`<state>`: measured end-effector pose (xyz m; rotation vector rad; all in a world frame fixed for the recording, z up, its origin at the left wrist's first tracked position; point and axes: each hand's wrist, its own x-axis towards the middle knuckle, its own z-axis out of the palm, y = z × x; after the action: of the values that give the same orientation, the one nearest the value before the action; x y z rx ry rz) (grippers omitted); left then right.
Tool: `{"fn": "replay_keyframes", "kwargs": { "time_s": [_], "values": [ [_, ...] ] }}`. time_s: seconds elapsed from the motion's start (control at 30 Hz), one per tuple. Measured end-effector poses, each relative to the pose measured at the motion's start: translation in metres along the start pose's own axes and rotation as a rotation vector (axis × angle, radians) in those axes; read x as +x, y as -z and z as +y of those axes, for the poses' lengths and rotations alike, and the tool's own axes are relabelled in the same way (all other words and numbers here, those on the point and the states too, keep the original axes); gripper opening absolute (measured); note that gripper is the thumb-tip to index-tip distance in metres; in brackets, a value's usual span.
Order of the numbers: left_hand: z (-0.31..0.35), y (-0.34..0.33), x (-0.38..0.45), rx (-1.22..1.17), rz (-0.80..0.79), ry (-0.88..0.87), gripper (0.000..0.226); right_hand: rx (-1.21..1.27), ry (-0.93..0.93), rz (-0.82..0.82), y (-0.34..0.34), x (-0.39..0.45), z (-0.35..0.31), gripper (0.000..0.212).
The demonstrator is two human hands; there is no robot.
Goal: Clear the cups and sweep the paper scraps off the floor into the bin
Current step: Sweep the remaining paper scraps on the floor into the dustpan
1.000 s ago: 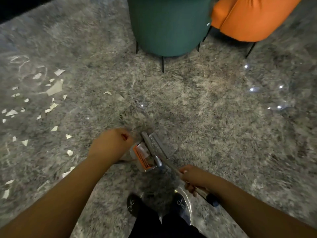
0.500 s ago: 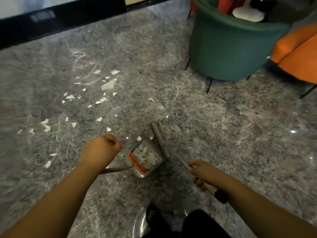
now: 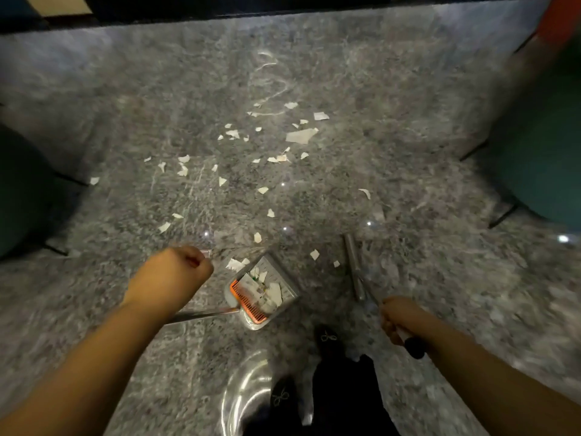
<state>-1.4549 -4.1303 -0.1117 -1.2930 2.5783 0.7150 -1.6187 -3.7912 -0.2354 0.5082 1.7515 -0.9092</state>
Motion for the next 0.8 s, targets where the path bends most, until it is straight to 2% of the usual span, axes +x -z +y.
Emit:
{"fn": "replay_keyframes", "kwargs": {
  "time_s": [0.13,0.33,0.43,0.57,0.7,0.8],
  "values": [
    [-0.013,0.012,0.002,-0.029,0.041,0.125,0.014,-0.143,-0.022,-0.069,-0.015,0.024,-0.039,0.02],
    [-0.039,0.024,-0.009,-0.088,0.132,0.316,0.016,-0.315,-0.026,-0.218,-0.065,0.04,-0.094,0.035],
    [-0.056,0.026,-0.025,-0.119,0.17,0.4,0.021,-0.399,0.015,-0.251,-0.094,0.044,-0.116,0.028],
    [-0.08,0.025,-0.053,-0.195,0.25,0.508,0.021,-0.423,0.075,-0.276,-0.13,0.041,-0.131,0.018],
    [-0.103,0.026,-0.082,-0.237,0.311,0.583,0.022,-0.538,0.143,-0.328,-0.16,0.032,-0.133,0.033],
    [-0.119,0.025,-0.099,-0.253,0.317,0.627,0.021,-0.556,0.143,-0.335,-0.175,0.022,-0.132,0.035]
  ]
}}
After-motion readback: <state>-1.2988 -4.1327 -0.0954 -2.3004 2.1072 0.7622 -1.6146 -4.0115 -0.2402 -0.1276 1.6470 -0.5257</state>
